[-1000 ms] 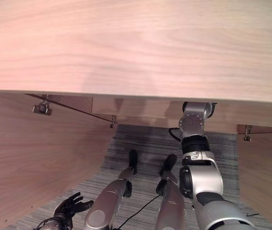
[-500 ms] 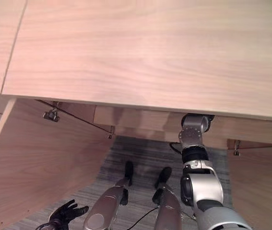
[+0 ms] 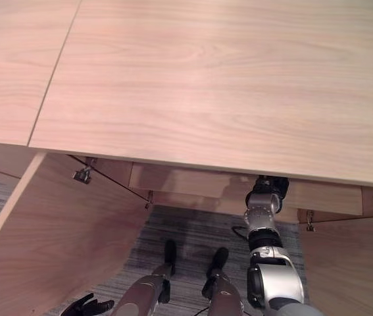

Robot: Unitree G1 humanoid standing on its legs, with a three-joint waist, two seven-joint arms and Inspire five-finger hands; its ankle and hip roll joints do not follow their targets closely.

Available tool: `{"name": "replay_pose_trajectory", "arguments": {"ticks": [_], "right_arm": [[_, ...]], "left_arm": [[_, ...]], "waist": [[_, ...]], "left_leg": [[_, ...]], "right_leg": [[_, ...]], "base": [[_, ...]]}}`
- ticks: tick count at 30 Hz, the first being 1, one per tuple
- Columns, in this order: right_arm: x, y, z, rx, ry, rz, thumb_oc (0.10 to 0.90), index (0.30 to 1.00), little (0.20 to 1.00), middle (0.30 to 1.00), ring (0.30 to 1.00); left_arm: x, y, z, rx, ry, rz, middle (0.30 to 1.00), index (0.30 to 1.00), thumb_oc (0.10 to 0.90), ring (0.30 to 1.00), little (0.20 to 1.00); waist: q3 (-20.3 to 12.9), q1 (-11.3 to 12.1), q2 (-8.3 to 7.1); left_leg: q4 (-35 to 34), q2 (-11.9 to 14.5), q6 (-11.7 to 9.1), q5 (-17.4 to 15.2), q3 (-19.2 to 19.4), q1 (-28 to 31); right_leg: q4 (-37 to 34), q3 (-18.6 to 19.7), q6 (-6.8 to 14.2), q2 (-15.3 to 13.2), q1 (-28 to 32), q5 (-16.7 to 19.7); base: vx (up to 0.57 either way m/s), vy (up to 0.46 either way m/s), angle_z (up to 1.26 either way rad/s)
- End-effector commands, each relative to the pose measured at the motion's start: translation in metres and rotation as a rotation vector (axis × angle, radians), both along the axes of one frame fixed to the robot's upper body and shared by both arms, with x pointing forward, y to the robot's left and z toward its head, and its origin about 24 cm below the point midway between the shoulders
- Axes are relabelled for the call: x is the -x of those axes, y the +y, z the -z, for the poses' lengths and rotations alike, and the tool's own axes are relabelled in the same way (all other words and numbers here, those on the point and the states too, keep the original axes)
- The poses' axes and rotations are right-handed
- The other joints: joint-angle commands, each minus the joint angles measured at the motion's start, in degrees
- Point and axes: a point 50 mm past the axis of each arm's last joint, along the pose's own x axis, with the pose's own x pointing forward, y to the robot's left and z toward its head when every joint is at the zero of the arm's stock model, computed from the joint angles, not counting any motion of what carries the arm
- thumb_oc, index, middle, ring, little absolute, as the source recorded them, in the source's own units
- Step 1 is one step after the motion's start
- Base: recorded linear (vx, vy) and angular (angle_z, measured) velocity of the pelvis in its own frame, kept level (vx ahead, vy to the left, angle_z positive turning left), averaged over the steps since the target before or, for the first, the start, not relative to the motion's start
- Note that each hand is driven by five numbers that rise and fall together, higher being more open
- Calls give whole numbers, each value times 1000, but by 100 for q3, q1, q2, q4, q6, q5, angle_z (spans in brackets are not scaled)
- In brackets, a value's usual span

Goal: Put the empty folder in the office cabinet

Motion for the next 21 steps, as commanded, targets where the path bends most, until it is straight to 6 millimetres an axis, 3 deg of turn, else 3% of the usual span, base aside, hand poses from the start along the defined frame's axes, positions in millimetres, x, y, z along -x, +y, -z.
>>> {"name": "replay_pose_trajectory", "arguments": {"ticks": [1, 6, 16, 19, 20, 21], "right_arm": [[-7, -11, -33, 154, -141, -5, 800, 900, 900, 900, 900], [-3, -16, -18, 132, -85, -1, 800, 900, 900, 900, 900], [5, -10, 8, 100, -8, -25, 800, 900, 900, 900, 900], [5, -8, 8, 108, -15, -35, 800, 900, 900, 900, 900], [5, -6, 9, 111, -13, -42, 800, 900, 900, 900, 900], [6, -2, 15, 101, 3, -57, 800, 900, 900, 900, 900]], "left_arm": [[35, 18, 2, -70, 125, 1, 900, 900, 800, 900, 900], [40, 20, 3, -79, 145, 8, 900, 900, 800, 900, 900], [66, 23, 6, -88, 260, 37, 900, 900, 800, 900, 900], [63, 24, 6, -90, 247, 24, 900, 900, 800, 900, 900], [64, 25, 5, -94, 251, 19, 900, 900, 800, 900, 900], [70, 28, 5, -105, 274, -4, 900, 900, 800, 900, 900]], "waist": [[-354, 15, -119], [-437, -35, -119], [-654, -160, -314], [-624, -169, -252], [-619, -147, -208], [-673, -64, -118]], "left_leg": [[-21, -313, -133, -958, 12, 706], [-35, -405, -95, -989, 26, 841], [-46, -549, 20, -1012, 197, 1042], [-46, -461, 21, -983, 217, 1064], [-46, -390, 16, -956, 253, 1057], [-43, -227, -9, -896, 370, 998]], "right_leg": [[-480, -21, 471, -40, 236, 306], [-436, -3, 542, -160, 255, 400], [-440, 7, 740, -367, 173, 768], [-184, 124, 794, -418, 125, 623], [-39, 163, 800, -500, 168, 497], [259, 126, 746, -770, 364, 320]], "base": [[2, 158, 11], [-14, 87, 4], [-22, 54, -10], [-33, 2, -5], [-122, -46, -9], [-110, -52, -18]]}}
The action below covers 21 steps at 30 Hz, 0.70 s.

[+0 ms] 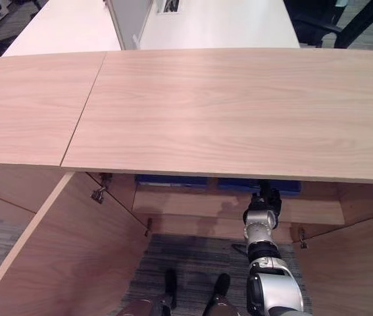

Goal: Put the empty folder in the office cabinet

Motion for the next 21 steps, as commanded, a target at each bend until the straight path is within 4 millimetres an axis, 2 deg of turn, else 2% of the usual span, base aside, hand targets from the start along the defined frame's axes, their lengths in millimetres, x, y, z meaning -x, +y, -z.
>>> {"name": "replay_pose_trajectory", "arguments": {"ticks": [1, 2, 4, 6, 7, 11, 13, 16, 18, 19, 21], "right_arm": [[-12, -1, -24, 92, -122, -31, 800, 900, 900, 900, 900], [-11, -1, -23, 92, -121, -31, 800, 900, 900, 900, 900], [-5, -1, -10, 73, -78, -31, 800, 900, 900, 900, 900], [0, -4, -3, 78, -53, -29, 800, 900, 900, 900, 900], [2, -4, 2, 65, -35, -30, 800, 900, 900, 900, 900], [8, -9, 9, 81, -9, -32, 800, 900, 900, 900, 900], [13, -13, 14, 106, 21, -44, 800, 900, 900, 900, 900], [34, 6, 55, 99, 164, -176, 800, 900, 900, 900, 900], [45, 10, 69, 103, 221, -218, 800, 900, 900, 900, 900], [59, 12, 84, 133, 293, -278, 800, 900, 900, 900, 900], [63, 15, 89, 136, 312, -299, 800, 900, 900, 900, 900]], "left_arm": [[34, 22, -4, -84, 104, -46, 900, 900, 800, 900, 900], [34, 22, -4, -85, 105, -46, 900, 900, 800, 900, 900], [43, 24, -5, -88, 128, -70, 900, 900, 800, 900, 900], [50, 22, -4, -81, 146, -78, 900, 900, 800, 900, 900], [55, 23, -4, -80, 158, -90, 900, 900, 800, 900, 900], [67, 19, -3, -66, 196, -66, 900, 900, 800, 900, 900], [64, 17, -3, -57, 181, -54, 900, 900, 800, 900, 900], [53, 9, 0, -32, 153, -18, 900, 900, 800, 900, 900], [47, 3, 2, -12, 128, -10, 900, 900, 800, 900, 900], [32, -4, 3, 2, 70, -3, 900, 900, 800, 900, 900], [26, -6, 3, 8, 45, -2, 900, 900, 800, 900, 900]], "waist": [[-215, 272, 54], [-216, 278, 47], [-364, 423, -4], [-423, 487, -178], [-516, 521, -235], [-603, 503, -262], [-578, 496, -262], [-583, 487, -247], [-557, 471, -255], [-468, 425, -319], [-428, 398, -349]], "left_leg": [[-76, 66, -32, -674, 89, 302], [-76, 60, -31, -679, 96, 307], [-72, 142, -66, -658, 127, 264], [-53, 106, -92, -640, 123, 253], [-49, 122, -134, -615, 107, 251], [-61, 283, -247, -549, 60, 329], [-52, 435, -364, -480, -13, 299], [-17, 817, -607, -258, -100, 251], [73, 954, -673, -215, -92, 246], [558, 1107, -731, -270, -7, 55], [851, 1149, -737, -397, 47, 8]], "right_leg": [[572, -106, 363, -577, -138, 106], [601, -92, 366, -588, -151, 88], [708, 43, 410, -818, 136, 60], [329, 141, 429, -650, 392, -33], [121, 189, 482, -474, 400, -90], [-126, 83, 394, -211, 536, -131], [-221, -13, 325, -75, 640, -230], [-413, -219, 121, 307, 888, -477], [-482, -242, 43, 449, 963, -550], [-516, -292, -18, 519, 1003, -559], [-506, -296, -46, 526, 1005, -578]], "base": [[-77, -34, -30], [-6, -43, -46], [18, -107, -47], [57, -147, -23], [88, -147, -7], [89, -203, -11], [-7, -270, 30], [-79, -313, 27], [-134, -211, 5], [-192, -192, -11], [-182, -129, -10]]}}
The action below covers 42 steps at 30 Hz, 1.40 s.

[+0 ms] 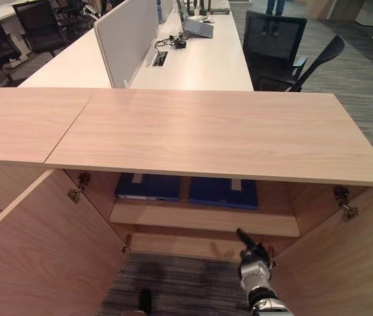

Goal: Put the empty folder in the office cabinet

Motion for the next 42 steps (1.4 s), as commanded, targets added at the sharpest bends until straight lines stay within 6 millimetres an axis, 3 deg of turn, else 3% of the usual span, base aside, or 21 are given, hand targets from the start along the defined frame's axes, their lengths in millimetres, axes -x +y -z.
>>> {"name": "replay_pose_trajectory", "arguments": {"ticks": [1, 2, 3, 4, 6, 7, 9, 11, 13, 14, 16, 21, 30, 36, 39, 40, 41, 42], "right_arm": [[-34, 1, -23, 79, -121, -137, 800, 900, 900, 900, 900], [-21, 3, -12, 91, -55, -198, 800, 900, 900, 900, 900], [-21, 2, -12, 91, -55, -198, 800, 900, 900, 900, 900], [0, 5, 4, 98, 40, -292, 800, 900, 900, 900, 900], [12, 4, 11, 97, 86, -318, 800, 900, 900, 900, 900], [32, 2, 22, 89, 154, -343, 800, 900, 900, 900, 900], [52, -2, 30, 92, 224, -360, 800, 900, 900, 900, 900], [74, -9, 37, 102, 297, -360, 800, 900, 900, 900, 900], [82, -12, 39, 97, 318, -336, 800, 900, 900, 900, 900], [103, -19, 44, 74, 369, -252, 800, 900, 900, 900, 900], [120, -24, 47, 71, 427, -213, 800, 900, 900, 900, 900], [153, -31, 51, 105, 561, -242, 800, 900, 900, 900, 900], [167, -38, 51, 138, 613, -258, 800, 900, 900, 900, 900], [184, -26, 55, 112, 630, -258, 800, 900, 900, 900, 900], [171, -29, 53, 151, 580, -271, 800, 900, 900, 900, 900], [154, -34, 48, 193, 521, -268, 800, 900, 900, 900, 900], [146, -37, 45, 214, 492, -259, 800, 900, 900, 900, 900], [146, -37, 45, 214, 493, -259, 800, 900, 900, 900, 900]], "left_arm": [[-41, 21, -8, -51, -137, 53, 900, 900, 800, 900, 900], [-44, 18, -8, -45, -143, 73, 900, 900, 800, 900, 900], [-44, 18, -8, -44, -143, 73, 900, 900, 800, 900, 900], [-48, 13, -6, -30, -141, 108, 900, 900, 800, 900, 900], [-49, 10, -6, -23, -141, 126, 900, 900, 800, 900, 900], [-51, 7, -5, -15, -142, 141, 900, 900, 800, 900, 900], [-51, 4, -4, -10, -139, 146, 900, 900, 800, 900, 900], [-52, 2, -4, -4, -141, 147, 900, 900, 800, 900, 900], [-53, 1, -4, -2, -143, 145, 900, 900, 800, 900, 900], [-58, -1, -4, -2, -152, 147, 900, 900, 800, 900, 900], [-60, -4, -3, -5, -153, 157, 900, 900, 800, 900, 900], [-63, -5, -3, -23, -155, 168, 900, 900, 800, 900, 900], [-37, -1, 1, -37, -38, 171, 900, 900, 800, 900, 900], [-24, 4, 1, -56, 13, 183, 900, 900, 800, 900, 900], [-26, 5, 0, -60, 0, 172, 900, 900, 800, 900, 900], [-33, 8, -1, -72, -25, 153, 900, 900, 800, 900, 900], [-36, 8, -1, -77, -32, 143, 900, 900, 800, 900, 900], [-36, 8, -1, -77, -33, 143, 900, 900, 800, 900, 900]], "waist": [[522, -1, -704], [515, -41, -739], [516, -42, -731], [442, -153, -752], [380, -215, -724], [262, -341, -690], [180, -457, -722], [76, -560, -661], [2, -622, -653], [-56, -738, -584], [-104, -840, -550], [-60, -957, -531], [115, -1149, -618], [219, -1369, -760], [330, -1428, -807], [464, -1393, -730], [485, -1392, -698], [493, -1390, -697]], "left_leg": [[1216, -609, 134, -1190, 318, 286], [1496, -713, 188, -1371, 265, 325], [1524, -705, 189, -1390, 262, 316], [1719, -822, 294, -1646, 290, 469], [1734, -870, 337, -1757, 307, 617], [1766, -952, 384, -1827, 313, 811], [1741, -1066, 448, -1863, 279, 861], [1424, -1120, 529, -2141, 331, 1119], [1168, -1165, 542, -2095, 341, 1212], [823, -1191, 540, -2098, 326, 1368], [583, -1265, 554, -2044, 302, 1445], [167, -1469, 630, -1870, 146, 1521], [-139, -1786, 817, -1645, 221, 1539], [-381, -1932, 859, -1487, 529, 1578], [-391, -1892, 830, -1452, 737, 1563], [-391, -1699, 779, -1415, 973, 1580], [-391, -1607, 758, -1379, 1061, 1563], [-391, -1607, 757, -1382, 1063, 1572]], "right_leg": [[-1275, 93, 12, -98, 274, 647], [-1263, 109, -19, -100, 255, 668], [-1262, 107, -18, -95, 259, 666], [-1254, 160, -31, -53, 236, 673], [-1235, 193, -26, -10, 212, 672], [-1247, 251, -19, 76, 201, 681], [-1297, 311, -10, 118, 190, 722], [-1358, 348, 18, 210, 188, 754], [-1389, 361, 39, 206, 141, 809], [-1399, 393, 81, 220, 88, 921], [-1415, 443, 116, 223, 15, 1014], [-1338, 507, 194, 175, -248, 1307], [-1316, 716, 391, 58, -681, 1820], [-1452, 798, 574, 9, -896, 2174], [-1264, 621, 721, -215, -1023, 2295], [-920, 254, 761, -537, -1036, 2160], [-794, 165, 724, -707, -1003, 2068], [-770, 169, 725, -710, -1007, 2052]], "base": [[-197, -84, -8], [-196, -82, -7], [-80, -14, 0], [-35, 19, -3], [-18, 27, -24], [1, 23, -39], [2, 22, -36], [-4, 45, -37], [-37, 71, -10], [-59, 108, -7], [-93, 120, -2], [-118, 77, -2], [-127, 89, -12], [-119, 72, -45], [-132, -9, -46], [-179, -62, -67], [-177, -64, -67], [-145, -59, -66]]}}
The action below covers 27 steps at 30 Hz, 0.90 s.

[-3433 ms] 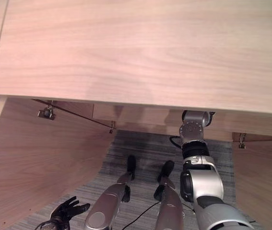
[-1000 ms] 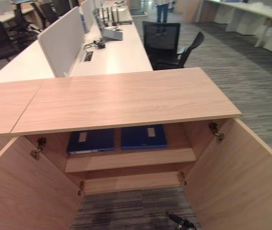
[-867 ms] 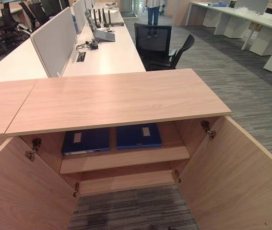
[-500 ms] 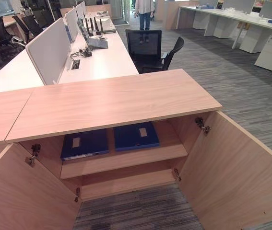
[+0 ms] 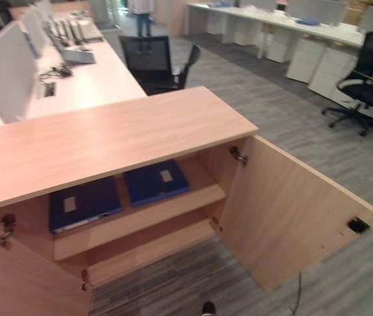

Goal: Put the empty folder in the office cabinet

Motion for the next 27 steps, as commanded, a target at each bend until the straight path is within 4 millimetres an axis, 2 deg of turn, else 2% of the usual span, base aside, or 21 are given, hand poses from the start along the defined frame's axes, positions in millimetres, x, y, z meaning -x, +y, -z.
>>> {"name": "replay_pose_trajectory", "arguments": {"ticks": [1, 2, 3, 4, 6, 7, 9, 10, 15, 16, 20, 21, 22, 23, 27], "right_arm": [[-50, -20, -15, 125, -156, -28, 800, 900, 900, 900, 900], [-58, -26, -20, 161, -186, -14, 800, 900, 900, 900, 900], [-58, -26, -20, 161, -186, -14, 800, 900, 900, 900, 900], [-58, -36, -24, 194, -197, 12, 800, 900, 900, 900, 900], [-53, -41, -25, 206, -181, 26, 800, 900, 900, 900, 900], [-51, -46, -26, 224, -151, 8, 800, 900, 900, 900, 900], [-45, -47, -25, 224, -121, -11, 800, 900, 900, 900, 900], [-42, -46, -24, 226, -102, -39, 800, 900, 900, 900, 900], [-51, -54, -31, 264, -131, -114, 800, 900, 900, 900, 900], [-62, -64, -40, 315, -168, -149, 800, 900, 900, 900, 900], [-96, -98, -74, 483, -254, -266, 800, 900, 900, 900, 900], [-96, -98, -74, 483, -255, -266, 800, 900, 900, 900, 900], [-102, -109, -84, 528, -264, -291, 800, 900, 900, 900, 900], [-119, -130, -109, 630, -291, -354, 800, 900, 900, 900, 900], [-152, -151, -155, 785, -354, -510, 800, 900, 900, 900, 900]], "left_arm": [[-30, 1, -2, -19, -99, -35, 900, 900, 800, 900, 900], [-36, 0, -2, -23, -120, -55, 900, 900, 800, 900, 900], [-36, 0, -2, -23, -120, -55, 900, 900, 800, 900, 900], [-39, 2, -3, -32, -130, -60, 900, 900, 800, 900, 900], [-40, 2, -3, -36, -134, -62, 900, 900, 800, 900, 900], [-39, 4, -3, -45, -128, -61, 900, 900, 800, 900, 900], [-33, 6, -3, -55, -102, -58, 900, 900, 800, 900, 900], [-24, 6, -2, -60, -67, -50, 900, 900, 800, 900, 900], [-20, 6, -2, -59, -52, -37, 900, 900, 800, 900, 900], [-24, 5, -2, -56, -67, -34, 900, 900, 800, 900, 900], [-44, 2, -4, -41, -146, -10, 900, 900, 800, 900, 900], [-45, 2, -4, -41, -147, -11, 900, 900, 800, 900, 900], [-48, 2, -4, -39, -159, -1, 900, 900, 800, 900, 900], [-55, 1, -5, -33, -179, 26, 900, 900, 800, 900, 900], [-52, 4, -6, -31, -164, 45, 900, 900, 800, 900, 900]], "waist": [[180, -23, 167], [167, 3, 226], [167, 5, 225], [94, 0, 223], [48, 15, 203], [-104, 72, 104], [-234, 127, -1], [-334, 133, -14], [-363, 86, -23], [-368, 54, -3], [-371, 21, 33], [-379, 19, 28], [-375, 24, 41], [-357, 52, 63], [-358, 122, 96]], "left_leg": [[-46, -124, -59, -612, -316, 120], [-38, -8, -65, -614, -229, 108], [-38, -10, -64, -614, -227, 108], [-5, 70, -95, -601, -174, 55], [17, 90, -101, -588, -165, 28], [47, 107, -120, -567, -119, -27], [69, 133, -157, -553, -117, -18], [72, 183, -194, -567, -123, 86], [93, 315, -285, -541, -115, 139], [80, 399, -325, -528, -157, 153], [72, 535, -407, -458, -211, 105], [76, 531, -407, -437, -210, 78], [78, 555, -423, -421, -230, 63], [73, 619, -463, -402, -256, 70], [76, 694, -526, -343, -286, 66]], "right_leg": [[159, -482, -45, -102, -389, 757], [512, -315, -122, -437, -326, 583], [516, -312, -122, -438, -328, 581], [544, -140, -93, -721, -75, 570], [570, -19, -67, -832, 66, 586], [365, 91, -17, -820, 399, 524], [61, 105, 31, -553, 539, 251], [-133, 176, 43, -334, 591, 198], [-314, 215, -21, -97, 640, 175], [-337, 239, -49, 15, 656, 99], [-376, 215, -117, 157, 679, -17], [-383, 216, -126, 153, 657, 2], [-383, 205, -142, 181, 660, -23], [-393, 160, -164, 235, 706, -88], [-412, 102, -226, 328, 788, -192]], "base": [[-163, -49, -85], [-163, -49, -64], [-143, -114, -38], [-56, -90, -20], [-33, -146, -17], [24, -200, -4], [119, -208, -9], [137, -163, -35], [52, -111, -32], [29, -161, -1], [1, -100, -1], [-18, -48, 1], [-10, -77, 4], [0, -89, 8], [5, -57, 12]]}}
